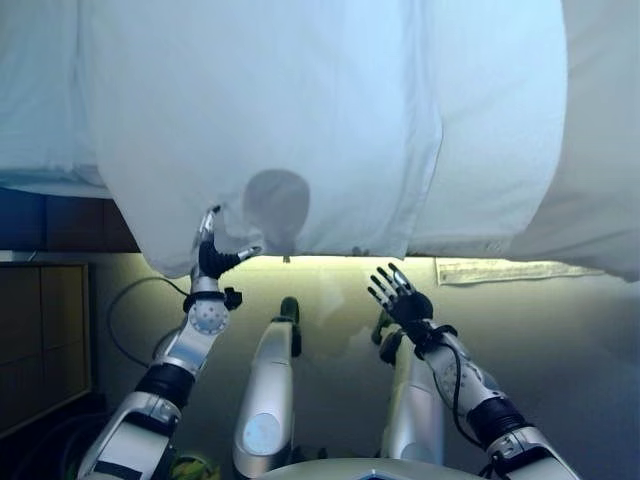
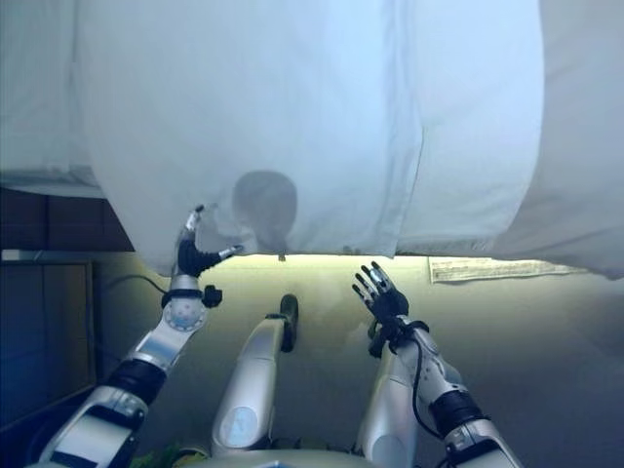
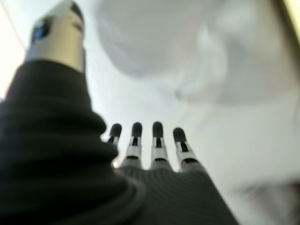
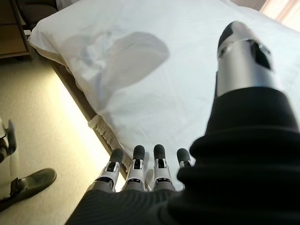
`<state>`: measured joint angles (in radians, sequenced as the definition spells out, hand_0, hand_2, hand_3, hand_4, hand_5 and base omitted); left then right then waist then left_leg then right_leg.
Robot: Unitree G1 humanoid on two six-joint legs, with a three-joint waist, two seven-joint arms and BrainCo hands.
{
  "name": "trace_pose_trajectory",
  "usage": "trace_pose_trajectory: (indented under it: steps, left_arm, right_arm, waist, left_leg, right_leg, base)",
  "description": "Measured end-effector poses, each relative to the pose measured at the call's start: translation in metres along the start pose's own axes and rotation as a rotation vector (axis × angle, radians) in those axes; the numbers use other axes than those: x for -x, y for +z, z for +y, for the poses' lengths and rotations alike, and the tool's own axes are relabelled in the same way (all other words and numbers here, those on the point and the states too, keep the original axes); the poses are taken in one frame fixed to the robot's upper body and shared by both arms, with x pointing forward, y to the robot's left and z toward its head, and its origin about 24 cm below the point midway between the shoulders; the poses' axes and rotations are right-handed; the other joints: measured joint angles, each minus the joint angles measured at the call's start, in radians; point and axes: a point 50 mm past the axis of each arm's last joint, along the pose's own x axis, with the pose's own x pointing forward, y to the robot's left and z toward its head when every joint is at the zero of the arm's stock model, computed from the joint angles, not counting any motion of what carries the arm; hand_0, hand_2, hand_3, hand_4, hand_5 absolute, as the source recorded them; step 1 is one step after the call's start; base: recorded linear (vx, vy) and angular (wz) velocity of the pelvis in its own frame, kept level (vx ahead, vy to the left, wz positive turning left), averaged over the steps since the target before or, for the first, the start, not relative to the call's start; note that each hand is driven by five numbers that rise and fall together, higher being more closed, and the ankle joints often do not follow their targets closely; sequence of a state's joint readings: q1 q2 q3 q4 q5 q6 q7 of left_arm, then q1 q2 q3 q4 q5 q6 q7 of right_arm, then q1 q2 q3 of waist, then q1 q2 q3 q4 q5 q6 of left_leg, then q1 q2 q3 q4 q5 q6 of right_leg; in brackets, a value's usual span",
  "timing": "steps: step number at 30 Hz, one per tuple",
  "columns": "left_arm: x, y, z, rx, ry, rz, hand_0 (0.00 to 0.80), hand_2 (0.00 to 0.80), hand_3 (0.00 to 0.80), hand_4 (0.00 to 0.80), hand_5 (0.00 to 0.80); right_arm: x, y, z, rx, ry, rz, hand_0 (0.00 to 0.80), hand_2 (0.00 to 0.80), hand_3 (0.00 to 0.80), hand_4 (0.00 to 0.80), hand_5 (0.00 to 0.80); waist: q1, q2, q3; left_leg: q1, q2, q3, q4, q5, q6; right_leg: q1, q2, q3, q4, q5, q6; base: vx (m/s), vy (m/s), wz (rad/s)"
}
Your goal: Make the bed neatly
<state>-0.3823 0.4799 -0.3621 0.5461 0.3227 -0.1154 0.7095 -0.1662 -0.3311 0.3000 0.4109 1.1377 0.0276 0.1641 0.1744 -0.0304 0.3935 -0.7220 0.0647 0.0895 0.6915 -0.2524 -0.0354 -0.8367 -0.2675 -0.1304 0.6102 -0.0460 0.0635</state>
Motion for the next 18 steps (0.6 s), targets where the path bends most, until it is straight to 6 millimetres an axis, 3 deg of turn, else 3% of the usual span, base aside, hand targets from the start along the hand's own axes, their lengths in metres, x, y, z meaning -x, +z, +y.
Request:
trace_pose_trajectory:
  steps: [3,9,13,18]
  left_arm:
    - [-0.018,0.002,0.02,-0.368,0.206,-0.119,0.0,0.0,0.0,0.0,0.0]
    - [-0.042,0.006,0.05,-0.757,0.525,-0.235,0.0,0.0,0.0,0.0,0.0]
    - [-0.058,0.012,0.057,-0.893,0.606,-0.238,0.0,0.0,0.0,0.0,0.0]
    - [-0.087,0.044,0.066,-0.849,0.643,-0.26,0.0,0.0,0.0,0.0,0.0]
  right_arm:
    - [-0.007,0.013,0.01,0.046,0.045,-0.013,0.0,0.0,0.0,0.0,0.0]
    - [-0.012,0.025,0.014,0.083,0.058,-0.029,0.0,0.0,0.0,0.0,0.0]
    - [-0.022,0.038,0.028,0.129,0.107,-0.05,0.0,0.0,0.0,0.0,0.0]
    - [-0.034,0.052,0.048,0.148,0.17,-0.08,0.0,0.0,0.0,0.0,0.0]
  waist:
    - [-0.023,0.005,0.025]
    - [-0.054,0.003,0.07]
    - [-0.083,-0.001,0.097]
    - [-0.118,-0.013,0.123]
  left_leg:
    - [-0.083,-0.01,-0.013,0.079,-0.023,0.0]
    - [-0.191,-0.005,-0.012,0.147,-0.028,0.015]
    - [-0.275,-0.002,-0.016,0.211,-0.029,0.008]
    - [-0.349,0.01,-0.026,0.271,-0.035,0.003]
  right_leg:
    - [-0.077,-0.003,0.027,0.048,0.001,0.01]
    - [-0.173,0.002,0.055,0.071,0.017,0.025]
    - [-0.254,0.013,0.072,0.13,0.016,0.022]
    - [-0.333,0.02,0.079,0.191,0.008,0.009]
  base:
    - [-0.048,0.187,-0.12]
    - [-0.065,0.136,-0.03]
    - [-0.05,0.072,-0.03]
    - [-0.009,0.005,-0.01]
